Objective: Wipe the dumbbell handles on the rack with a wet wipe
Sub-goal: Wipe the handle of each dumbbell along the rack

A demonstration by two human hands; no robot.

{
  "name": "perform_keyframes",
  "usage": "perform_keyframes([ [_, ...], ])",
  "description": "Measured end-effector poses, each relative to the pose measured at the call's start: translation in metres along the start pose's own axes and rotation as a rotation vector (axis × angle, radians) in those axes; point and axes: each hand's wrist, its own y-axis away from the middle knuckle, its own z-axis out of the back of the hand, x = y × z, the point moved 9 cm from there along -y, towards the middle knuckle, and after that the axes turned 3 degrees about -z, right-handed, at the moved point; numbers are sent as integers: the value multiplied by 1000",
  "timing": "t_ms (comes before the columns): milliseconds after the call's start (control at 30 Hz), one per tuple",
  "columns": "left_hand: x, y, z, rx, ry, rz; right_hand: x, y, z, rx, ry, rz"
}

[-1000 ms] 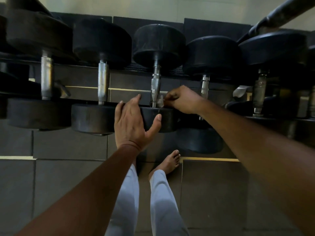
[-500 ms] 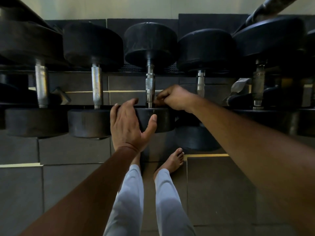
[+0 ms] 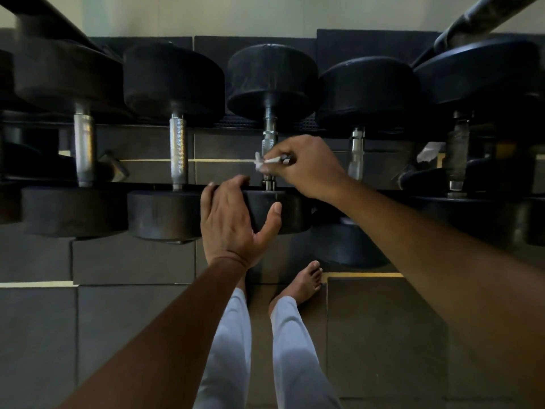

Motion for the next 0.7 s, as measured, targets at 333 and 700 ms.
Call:
perform_keyframes([
  [333,-2,0,2,-19,15,-17,3,-8,-5,171,326,98],
  [700,-1,-1,0,-4,43,-11,25,-43,43,-386,363,60],
])
